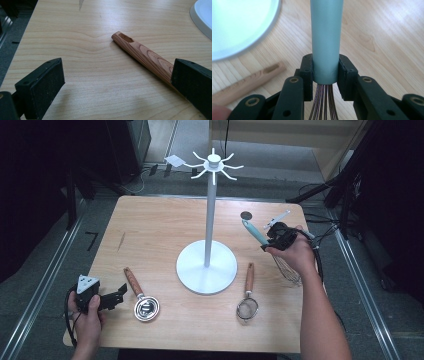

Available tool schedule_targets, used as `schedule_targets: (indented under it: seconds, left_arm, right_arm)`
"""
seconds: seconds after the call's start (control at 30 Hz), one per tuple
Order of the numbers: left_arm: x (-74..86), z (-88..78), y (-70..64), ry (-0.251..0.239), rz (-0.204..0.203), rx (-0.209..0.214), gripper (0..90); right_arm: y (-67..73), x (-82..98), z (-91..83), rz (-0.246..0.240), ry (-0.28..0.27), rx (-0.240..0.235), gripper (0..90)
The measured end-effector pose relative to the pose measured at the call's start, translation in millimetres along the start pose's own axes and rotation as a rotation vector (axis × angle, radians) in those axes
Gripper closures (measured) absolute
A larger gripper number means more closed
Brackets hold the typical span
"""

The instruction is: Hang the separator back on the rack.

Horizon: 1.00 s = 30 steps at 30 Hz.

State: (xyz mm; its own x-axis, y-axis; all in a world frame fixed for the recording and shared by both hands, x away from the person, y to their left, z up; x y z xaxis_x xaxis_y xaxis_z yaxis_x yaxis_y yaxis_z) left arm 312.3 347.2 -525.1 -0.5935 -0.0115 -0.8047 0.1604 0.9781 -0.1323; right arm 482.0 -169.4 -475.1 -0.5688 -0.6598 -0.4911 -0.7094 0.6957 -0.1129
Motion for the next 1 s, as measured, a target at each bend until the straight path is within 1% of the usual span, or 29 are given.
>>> schedule_targets:
  seconds: [0.13, 0.23, 0.33, 0.4, 0.57, 0.6, 0.63, 0.67, 0.8, 0.83, 0.87, 0.9, 1.0]
  left_arm:
    - [0.0, 0.0, 0.0, 0.0, 0.0, 0.0, 0.0]
    - [0.0, 0.0, 0.1, 0.001, -0.001, -0.001, 0.0]
    - [0.0, 0.0, 0.3, 0.0, -0.003, 0.0, 0.0]
    - [0.0, 0.0, 0.2, 0.0, -0.002, -0.002, 0.0]
    - [-0.1, 0.0, 0.0, -0.002, 0.0, 0.001, 0.0]
    - [-0.1, 0.0, -0.1, -0.002, 0.0, 0.001, 0.0]
    - [-0.1, 0.0, -0.1, -0.002, 0.0, 0.001, 0.0]
    - [-0.1, -0.1, -0.1, -0.003, 0.0, -0.001, 0.0]
    - [-0.1, 0.0, -0.1, -0.002, 0.0, 0.001, 0.0]
    - [-0.1, 0.0, -0.1, -0.002, 0.0, 0.001, 0.0]
    - [-0.1, 0.1, -0.1, -0.003, 0.0, 0.001, 0.0]
    - [-0.1, 0.0, -0.1, -0.002, 0.0, 0.002, 0.0]
    - [0.0, 0.0, 0.0, 0.0, -0.001, 0.002, 0.0]
  right_arm:
    - [0.3, -2.6, -5.3, 0.028, -0.062, -0.011, 70.9]
    - [0.5, -4.3, -10.6, 0.039, -0.104, -0.014, 70.9]
    - [0.5, -5.9, -15.6, 0.069, -0.15, -0.023, 71.0]
    - [-0.1, -6.5, -18.2, 0.082, -0.176, -0.017, 70.9]
    - [0.9, -9.1, -24.5, 0.093, -0.237, -0.009, 70.9]
    - [1.1, -9.8, -26.3, 0.102, -0.252, -0.004, 70.9]
    - [1.1, -9.8, -26.3, 0.102, -0.252, -0.004, 70.9]
    - [1.7, -12.1, -29.9, 0.109, -0.292, 0.003, 71.0]
    - [6.1, -17.3, -36.1, 0.11, -0.341, 0.006, 70.9]
    - [6.1, -17.3, -36.1, 0.11, -0.341, 0.006, 70.9]
    - [7.4, -18.9, -37.8, 0.105, -0.352, 0.004, 70.9]
    - [10.1, -22.9, -42.3, 0.116, -0.384, 0.008, 70.9]
    - [12.9, -26.9, -47.4, 0.126, -0.421, 0.015, 70.9]
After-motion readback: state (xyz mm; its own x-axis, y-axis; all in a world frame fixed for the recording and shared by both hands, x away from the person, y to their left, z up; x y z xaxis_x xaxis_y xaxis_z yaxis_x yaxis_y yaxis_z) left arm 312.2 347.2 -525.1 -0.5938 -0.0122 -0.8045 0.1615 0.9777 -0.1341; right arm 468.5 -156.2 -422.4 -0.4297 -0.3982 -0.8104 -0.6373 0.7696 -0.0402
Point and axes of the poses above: each handheld gripper's, and its own axes: z roughly forward along the jaws, x roughly out of its underside, y roughly to its left, the point moved 7 cm from there along z, roughly forward along the jaws, and after that the axes turned 3 degrees about x, right-handed, at the moved point
